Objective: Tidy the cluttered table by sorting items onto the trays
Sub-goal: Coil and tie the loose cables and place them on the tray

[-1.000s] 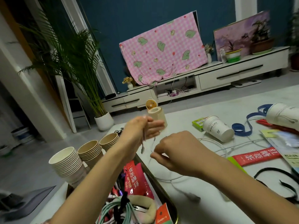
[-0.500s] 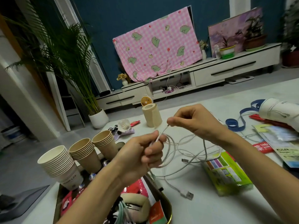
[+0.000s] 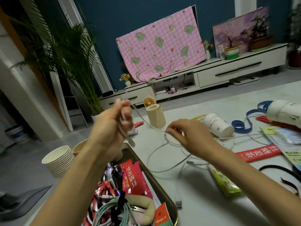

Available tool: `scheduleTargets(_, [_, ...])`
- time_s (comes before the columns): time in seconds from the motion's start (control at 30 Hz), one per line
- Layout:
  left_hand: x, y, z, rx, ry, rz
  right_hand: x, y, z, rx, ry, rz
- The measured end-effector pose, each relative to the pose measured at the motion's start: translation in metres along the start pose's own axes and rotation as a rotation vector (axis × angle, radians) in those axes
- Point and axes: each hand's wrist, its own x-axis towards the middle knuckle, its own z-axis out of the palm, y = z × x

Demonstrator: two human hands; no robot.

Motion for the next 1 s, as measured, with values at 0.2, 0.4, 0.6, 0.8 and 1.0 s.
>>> scheduleTargets(0.2, [0.012, -0.047, 0.009, 0.569, -0.005, 0.060, -0.018, -0.049, 0.014, -0.394, 0.017, -0.412])
scheduleTargets(0.4, [-0.007, -0.059, 0.011, 0.391, -0.216, -0.260, -0.006, -0.036, -0.010, -0.130, 0.051, -0.284])
scheduleTargets(0.6, [-0.029, -0.051, 0.011, 0.026, -0.285, -0.444, 0.008, 0.004, -0.024, 0.421, 0.121, 0.033])
scheduleTargets(0.8, [-0.036, -0.023, 0.010, -0.462, -0.494, -0.590, 0.005, 0.019, -0.004, 0.718, 0.056, 0.222])
scheduleTargets(1.0, [-0.025, -0.005, 0.006, -0.436, -0.289, -0.280, 0.001, 0.003, 0.006, 0.374, -0.089, 0.160])
